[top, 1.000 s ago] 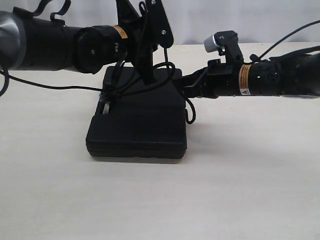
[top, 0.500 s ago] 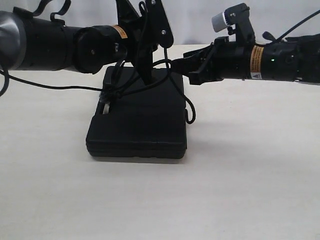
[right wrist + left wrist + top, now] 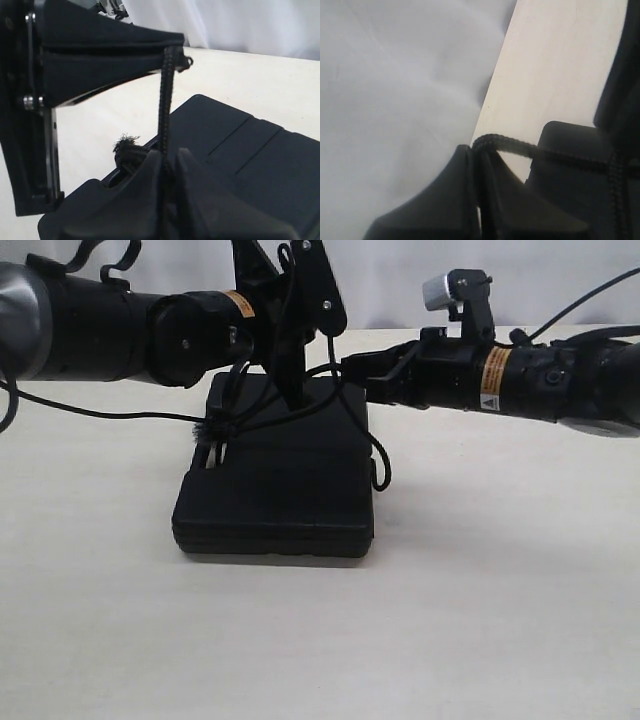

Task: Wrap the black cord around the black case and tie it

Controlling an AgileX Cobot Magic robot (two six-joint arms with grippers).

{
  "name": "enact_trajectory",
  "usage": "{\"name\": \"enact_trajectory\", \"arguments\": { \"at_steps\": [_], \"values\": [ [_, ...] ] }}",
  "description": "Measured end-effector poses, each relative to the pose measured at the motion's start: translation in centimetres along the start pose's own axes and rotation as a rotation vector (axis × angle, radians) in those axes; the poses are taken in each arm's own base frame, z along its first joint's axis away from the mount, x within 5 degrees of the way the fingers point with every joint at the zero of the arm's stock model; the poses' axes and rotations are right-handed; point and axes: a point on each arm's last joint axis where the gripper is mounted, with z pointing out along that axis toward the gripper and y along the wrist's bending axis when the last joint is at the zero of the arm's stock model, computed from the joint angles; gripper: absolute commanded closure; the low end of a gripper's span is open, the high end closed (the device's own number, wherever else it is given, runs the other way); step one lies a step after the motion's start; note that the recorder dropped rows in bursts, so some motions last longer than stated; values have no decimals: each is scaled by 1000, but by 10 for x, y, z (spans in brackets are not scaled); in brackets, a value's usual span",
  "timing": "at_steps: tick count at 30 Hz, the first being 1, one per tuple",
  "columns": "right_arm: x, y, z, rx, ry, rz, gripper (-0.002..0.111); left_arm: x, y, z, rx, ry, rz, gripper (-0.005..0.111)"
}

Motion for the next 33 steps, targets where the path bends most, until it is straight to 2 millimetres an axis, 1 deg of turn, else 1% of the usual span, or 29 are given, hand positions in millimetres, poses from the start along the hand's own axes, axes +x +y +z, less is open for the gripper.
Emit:
{"name": "enact_trajectory", "arguments": {
  "at_steps": [6,12,19,28,30,33],
  "values": [
    [4,0,2,-26,15,-31,104,0,0,0,2,1,0,107],
    [13,1,1,-43,106,-121,104,0,0,0,2,1,0,107],
    [25,-15,-2,122,263,-204,104,0,0,0,2,1,0,107],
    [27,-20,-4,179,292,-213,104,0,0,0,2,1,0,107],
    [19,-18,-6,193,260,-199,100,0,0,0,2,1,0,107],
    [1,-10,-14,206,196,-200,85,0,0,0,2,1,0,107]
  ]
}}
